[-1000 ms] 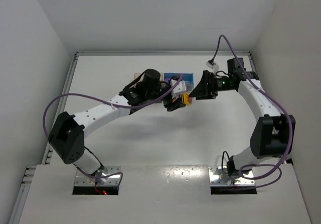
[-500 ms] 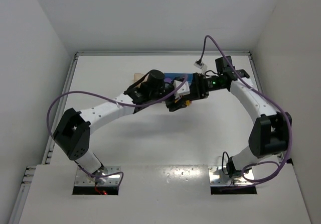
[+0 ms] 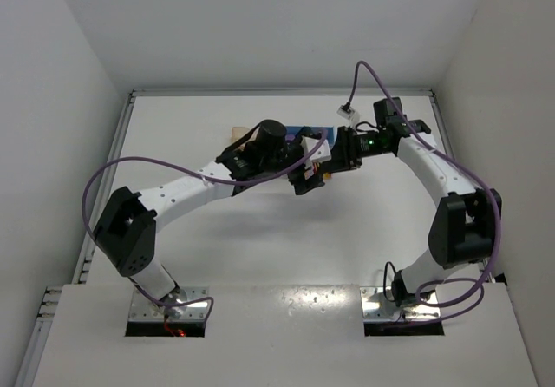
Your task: Sort the legos into containers by color
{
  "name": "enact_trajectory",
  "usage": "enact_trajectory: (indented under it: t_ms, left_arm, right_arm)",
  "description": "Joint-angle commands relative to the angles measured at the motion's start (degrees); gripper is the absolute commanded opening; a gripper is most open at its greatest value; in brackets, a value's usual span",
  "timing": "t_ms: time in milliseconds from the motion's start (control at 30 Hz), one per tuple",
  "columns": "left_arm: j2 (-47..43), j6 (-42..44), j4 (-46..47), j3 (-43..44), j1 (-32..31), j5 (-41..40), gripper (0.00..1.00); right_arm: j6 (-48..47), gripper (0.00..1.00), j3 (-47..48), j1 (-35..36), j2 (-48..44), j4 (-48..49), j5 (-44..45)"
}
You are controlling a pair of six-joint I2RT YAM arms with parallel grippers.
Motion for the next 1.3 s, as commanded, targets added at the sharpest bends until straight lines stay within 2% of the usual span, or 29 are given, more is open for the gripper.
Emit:
enact_trajectory:
  t_ms: [0,33,167,300,400,433,467,533,567,600,633,667,733,767,833,867,933,1267]
  left_arm:
    - [-1.38,-3.41,0.97,-0.5,-0.45,0.24,0.94]
    - [-2.26,-3.42,0.97,-1.21,-0.45,0.24,1.0]
    - [-3.67,-3.95,0.97,-3.58,-0.45,-0.38,1.0]
    - [-5.52,-10.77,0.97,-3.59,2.01,1.54,1.0]
    - [-5.52,-17.63,1.5,-2.89,7.54,10.58,1.0]
    - [-5.52,-22.96,1.5,-2.1,10.86,13.91,1.0]
    - [-4.74,-25.98,2.28,-2.1,12.37,21.08,1.0]
    - [-2.9,-34.91,4.65,-2.1,15.19,28.76,0.99]
    - [-0.28,-38.54,6.66,-2.71,17.37,35.94,0.95]
    - [1.06,-42.75,9.64,-3.76,18.18,39.23,0.94]
    - [2.29,-47.75,18.9,-5.07,18.8,41.7,0.94]
    - [3.34,-58.16,24.56,-8.13,19.5,43.46,0.94]
    - [6.25,-69.8,38.34,-11.22,19.51,47.25,0.93]
    - [7.21,-82.48,54.16,-13.76,19.51,47.87,0.93]
    - [11.32,-95.99,71.81,-15.1,19.51,48.66,0.94]
    - [13.27,-109.89,89.39,-15.1,19.51,48.66,0.94]
    - [17.39,-120.8,106.88,-14.05,18.98,47.0,0.95]
    - [16.89,-120.58,107.06,-9.74,18.98,44.27,0.94]
  right_arm:
    - [-3.66,0.0,0.32,-0.43,-1.22,2.89,-5.11]
    - [-3.66,0.0,0.32,-1.04,-1.83,2.89,-5.72]
    - [-5.5,0.0,-0.2,-2.19,-3.06,2.28,-6.78]
    - [-9.54,0.0,-0.73,-3.33,-4.99,-0.97,-6.26]
    - [-13.83,0.0,-1.43,-3.86,-6.4,-3.95,-5.74]
    - [-15.25,0.0,-1.96,-4.46,-7.27,-4.83,-5.73]
    - [-16.91,0.0,-1.96,-4.47,-7.28,-5.8,-5.73]
    - [-22.19,0.0,-2.49,-5.0,-8.86,-8.88,-6.25]
    - [-23.68,0.0,-2.49,-5.0,-8.86,-9.67,-6.95]
    - [-24.39,0.0,-3.1,-5.0,-9.47,-9.68,-8.79]
    - [-24.4,0.0,-3.63,-5.0,-9.48,-9.68,-9.68]
    - [-24.4,0.0,-3.63,-5.0,-10.0,-9.68,-10.56]
    - [-23.1,0.0,-3.63,-5.0,-10.01,-8.1,-11.96]
    - [-23.08,0.0,-3.63,-5.0,-10.01,-7.57,-11.97]
    - [-20.81,0.0,-3.11,-4.38,-10.01,-6.0,-12.67]
    - [-19.4,0.0,-3.1,-4.38,-9.49,-4.85,-13.63]
    - [-15.11,0.0,-3.1,-3.86,-9.48,-1.35,-14.43]
    - [-6.04,0.0,-2.58,-0.6,-7.81,5.88,-13.9]
